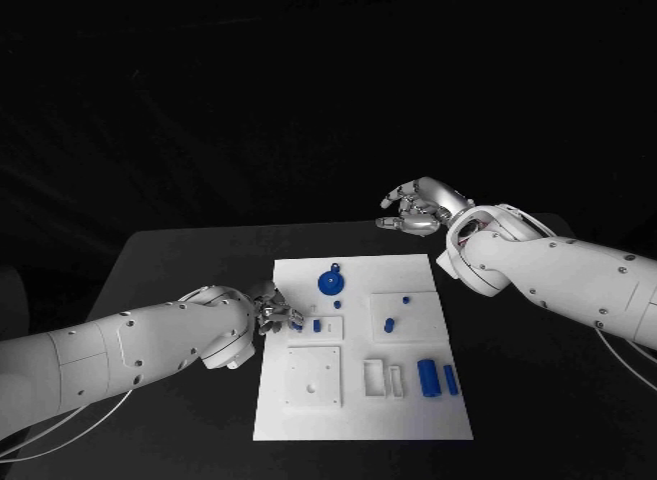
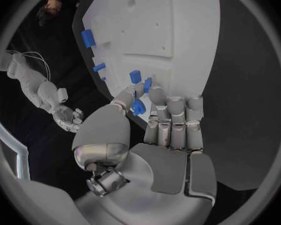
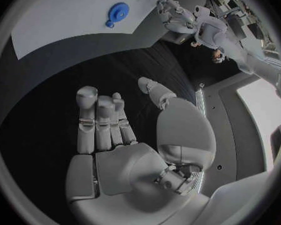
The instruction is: Assemble the parts on the task board
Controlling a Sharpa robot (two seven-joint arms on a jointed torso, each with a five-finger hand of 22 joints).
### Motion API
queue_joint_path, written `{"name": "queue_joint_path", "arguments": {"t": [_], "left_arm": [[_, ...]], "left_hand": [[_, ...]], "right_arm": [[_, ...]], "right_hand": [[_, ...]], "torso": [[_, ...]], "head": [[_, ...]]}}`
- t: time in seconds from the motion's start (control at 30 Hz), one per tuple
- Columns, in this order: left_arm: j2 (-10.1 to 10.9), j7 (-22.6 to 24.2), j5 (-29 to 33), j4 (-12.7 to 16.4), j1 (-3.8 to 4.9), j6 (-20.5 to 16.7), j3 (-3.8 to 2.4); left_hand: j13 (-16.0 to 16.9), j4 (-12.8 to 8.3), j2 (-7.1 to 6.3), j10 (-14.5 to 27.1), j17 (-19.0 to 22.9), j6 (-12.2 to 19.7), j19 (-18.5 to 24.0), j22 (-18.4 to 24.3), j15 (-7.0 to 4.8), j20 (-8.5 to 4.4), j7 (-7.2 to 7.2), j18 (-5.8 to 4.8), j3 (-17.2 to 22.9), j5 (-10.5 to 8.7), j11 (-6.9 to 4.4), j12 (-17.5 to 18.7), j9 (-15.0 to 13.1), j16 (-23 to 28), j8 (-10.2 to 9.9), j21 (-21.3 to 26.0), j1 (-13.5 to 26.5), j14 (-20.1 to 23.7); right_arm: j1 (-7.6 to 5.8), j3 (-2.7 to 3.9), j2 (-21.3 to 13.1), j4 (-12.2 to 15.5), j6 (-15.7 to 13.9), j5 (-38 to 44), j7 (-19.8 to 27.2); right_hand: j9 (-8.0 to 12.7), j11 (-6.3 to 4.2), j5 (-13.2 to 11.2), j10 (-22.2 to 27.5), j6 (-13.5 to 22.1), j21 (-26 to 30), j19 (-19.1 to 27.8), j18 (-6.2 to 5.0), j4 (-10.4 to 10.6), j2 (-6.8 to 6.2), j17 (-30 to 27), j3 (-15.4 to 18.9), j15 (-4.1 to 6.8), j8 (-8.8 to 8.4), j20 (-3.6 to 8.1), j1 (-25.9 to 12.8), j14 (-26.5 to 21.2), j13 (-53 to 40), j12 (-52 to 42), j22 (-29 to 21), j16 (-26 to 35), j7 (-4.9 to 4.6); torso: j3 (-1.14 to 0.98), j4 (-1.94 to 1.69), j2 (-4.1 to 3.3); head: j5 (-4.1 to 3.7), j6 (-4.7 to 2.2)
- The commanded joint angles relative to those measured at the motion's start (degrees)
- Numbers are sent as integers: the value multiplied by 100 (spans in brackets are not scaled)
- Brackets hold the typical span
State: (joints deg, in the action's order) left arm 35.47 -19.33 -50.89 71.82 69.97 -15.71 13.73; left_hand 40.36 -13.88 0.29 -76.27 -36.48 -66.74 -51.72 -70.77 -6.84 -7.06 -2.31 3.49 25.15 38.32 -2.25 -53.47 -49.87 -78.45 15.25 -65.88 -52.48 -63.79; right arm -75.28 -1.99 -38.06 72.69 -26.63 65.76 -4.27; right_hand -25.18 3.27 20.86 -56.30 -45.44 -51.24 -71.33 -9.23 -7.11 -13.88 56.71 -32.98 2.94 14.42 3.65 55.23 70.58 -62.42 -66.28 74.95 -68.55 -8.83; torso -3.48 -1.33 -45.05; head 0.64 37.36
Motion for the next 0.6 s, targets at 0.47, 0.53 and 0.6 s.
{"name": "queue_joint_path", "arguments": {"t": [0.47, 0.53, 0.6], "left_arm": [[-52, -1, -144, -71, -46, 6, -6], [-46, -10, -151, -77, -46, 38, -6], [-40, -18, -167, -81, -46, 132, -6]], "left_hand": [[14, -272, 20, -446, -10, -257, -49, -8, -381, -752, 226, 38, 291, 39, -404, -45, -15, -32, 35, -38, -40, -340], [15, -272, 20, -445, -10, -257, -50, -9, -382, -752, 226, 39, 291, 39, -404, -46, -15, -33, 35, -38, -41, -340], [16, -273, 20, -444, -11, -257, -50, -9, -383, -753, 227, 39, 292, 39, -405, -48, -15, -34, 35, -39, -42, -340]], "right_arm": [[4, 2, -13, 11, 66, 3, 26], [4, 2, -14, 11, 67, 3, 26], [5, 2, -16, 10, 69, 2, 26]], "right_hand": [[6, 2, 42, 29, 43, 30, -16, -577, 51, 45, -10, -1, 12, 29, 37, 8, 10, 13, -36, 75, 10, -100], [6, 2, 45, 29, 44, 30, -16, -577, 51, 45, -10, -1, 12, 29, 37, 8, 10, 14, -36, 75, 10, -100], [6, 2, 48, 30, 44, 30, -16, -577, 52, 45, -10, -1, 12, 29, 37, 8, 10, 15, -37, 75, 10, -100]], "torso": [[-2, -7, 3], [-2, -4, 5], [-1, -3, 4]], "head": [[-28, 29], [-25, 30], [-25, 29]]}}
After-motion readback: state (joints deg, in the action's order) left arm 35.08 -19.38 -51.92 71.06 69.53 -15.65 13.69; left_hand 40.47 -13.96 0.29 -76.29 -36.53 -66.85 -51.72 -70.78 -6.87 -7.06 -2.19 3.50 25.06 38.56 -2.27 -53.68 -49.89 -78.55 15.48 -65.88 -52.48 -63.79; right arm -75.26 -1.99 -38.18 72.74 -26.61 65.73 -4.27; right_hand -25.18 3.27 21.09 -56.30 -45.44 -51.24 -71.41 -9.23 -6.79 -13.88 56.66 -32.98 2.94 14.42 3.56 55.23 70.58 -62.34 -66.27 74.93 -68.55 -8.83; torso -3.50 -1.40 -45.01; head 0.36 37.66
